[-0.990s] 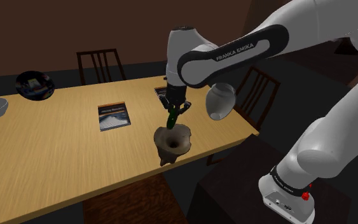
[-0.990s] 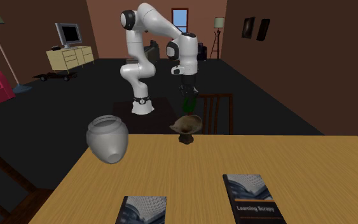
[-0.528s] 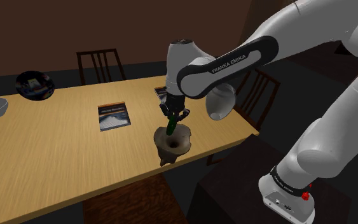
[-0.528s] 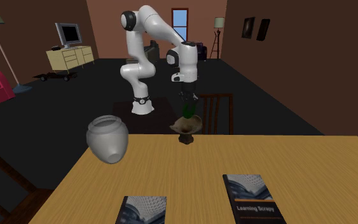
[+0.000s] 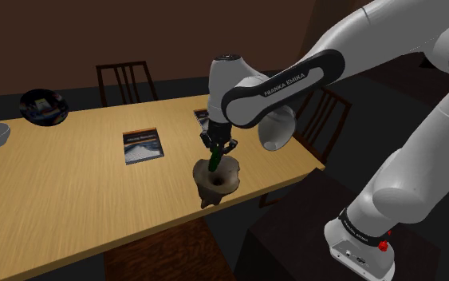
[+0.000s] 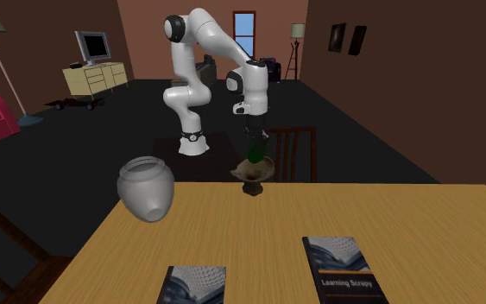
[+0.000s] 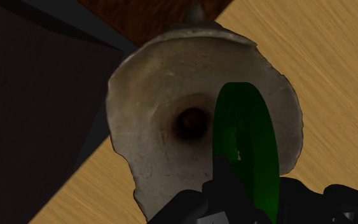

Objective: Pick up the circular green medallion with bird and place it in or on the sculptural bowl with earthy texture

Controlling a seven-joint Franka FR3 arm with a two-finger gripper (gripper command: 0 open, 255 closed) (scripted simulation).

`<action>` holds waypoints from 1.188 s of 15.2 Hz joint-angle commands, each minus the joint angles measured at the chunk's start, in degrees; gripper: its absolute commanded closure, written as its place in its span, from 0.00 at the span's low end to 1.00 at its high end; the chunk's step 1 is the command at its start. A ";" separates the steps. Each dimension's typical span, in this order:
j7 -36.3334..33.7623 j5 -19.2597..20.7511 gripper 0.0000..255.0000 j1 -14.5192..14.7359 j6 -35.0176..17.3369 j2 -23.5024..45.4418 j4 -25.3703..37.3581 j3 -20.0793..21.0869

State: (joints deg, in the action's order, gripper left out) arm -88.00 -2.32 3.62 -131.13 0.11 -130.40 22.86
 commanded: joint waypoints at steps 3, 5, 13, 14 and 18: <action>-0.01 0.00 0.00 0.00 -0.01 0.00 0.00 0.00; -0.01 0.00 0.00 0.00 -0.01 0.00 0.00 0.00; 1.30 -1.71 0.00 -0.20 7.32 -4.17 3.42 -0.35; 1.30 -1.71 0.00 -0.20 7.32 -4.16 3.43 -0.35; 1.30 -1.71 0.00 -0.20 7.32 -4.16 3.43 -0.35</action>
State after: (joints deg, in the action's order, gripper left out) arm -86.70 -4.03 3.42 -123.82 -4.05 -126.98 22.51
